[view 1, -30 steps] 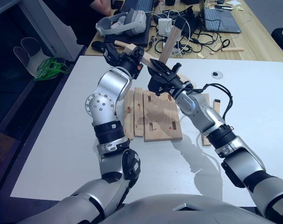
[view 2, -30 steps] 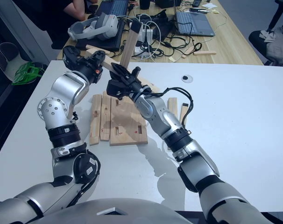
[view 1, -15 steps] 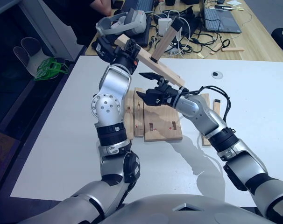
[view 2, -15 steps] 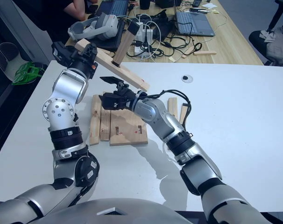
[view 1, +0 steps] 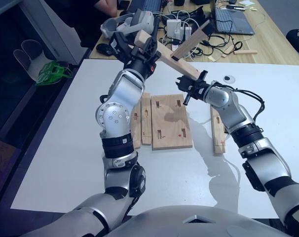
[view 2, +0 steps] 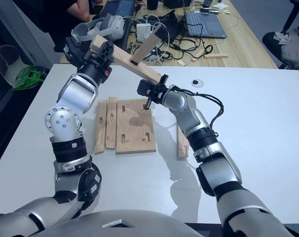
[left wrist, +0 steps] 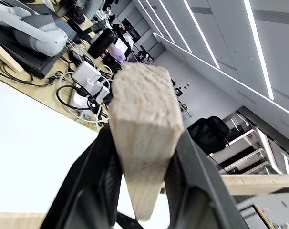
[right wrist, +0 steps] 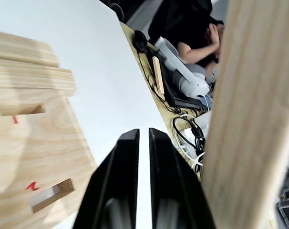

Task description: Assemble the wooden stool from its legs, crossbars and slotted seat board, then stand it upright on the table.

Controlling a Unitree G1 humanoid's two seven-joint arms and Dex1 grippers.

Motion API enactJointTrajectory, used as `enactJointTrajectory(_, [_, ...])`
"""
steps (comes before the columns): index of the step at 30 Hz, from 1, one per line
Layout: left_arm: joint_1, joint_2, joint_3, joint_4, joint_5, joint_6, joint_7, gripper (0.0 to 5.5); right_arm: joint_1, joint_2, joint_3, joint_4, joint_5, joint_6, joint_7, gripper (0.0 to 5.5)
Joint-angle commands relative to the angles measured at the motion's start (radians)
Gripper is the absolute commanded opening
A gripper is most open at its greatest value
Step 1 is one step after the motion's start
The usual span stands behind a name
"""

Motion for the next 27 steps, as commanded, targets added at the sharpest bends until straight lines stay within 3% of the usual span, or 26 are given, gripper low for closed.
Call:
enactJointTrajectory(1, [0.028,0.014,-0.035,-0.021,-0.001,0.064,-0.015,1.01,-0.071,0.020,-0.042,0.072,0.029,0.009,-0.029,0.00])
enactJointTrajectory(7, [0.023,0.019,-0.018,-0.029,0.020,0.038,-0.027,1.01,-0.012,-0.007,-0.068,0.016,0.057,0.053,0.004,0.00])
enactJointTrajectory(15, [-0.014,0.147,-0.007,-0.066,0.203,-0.031,-0.036,1.01,0.210,-0.118,-0.080,-0.345,0.083,0.270,0.144,0.00])
enactJointTrajectory(18, [0.009,0.216,0.026,-0.134,0.185,0.068,-0.020,1.01,0.296,-0.113,-0.137,-0.445,0.104,0.358,0.092,0.00])
enactJointTrajectory(23, [0.059,0.385,0.139,-0.270,0.068,0.396,-0.004,1.01,0.462,-0.054,-0.234,-0.586,0.168,0.497,-0.012,0.00])
enactJointTrajectory(27, [0.039,0.416,0.213,-0.314,-0.014,0.602,0.016,1.01,0.507,0.022,-0.312,-0.586,0.281,0.610,-0.043,0.00])
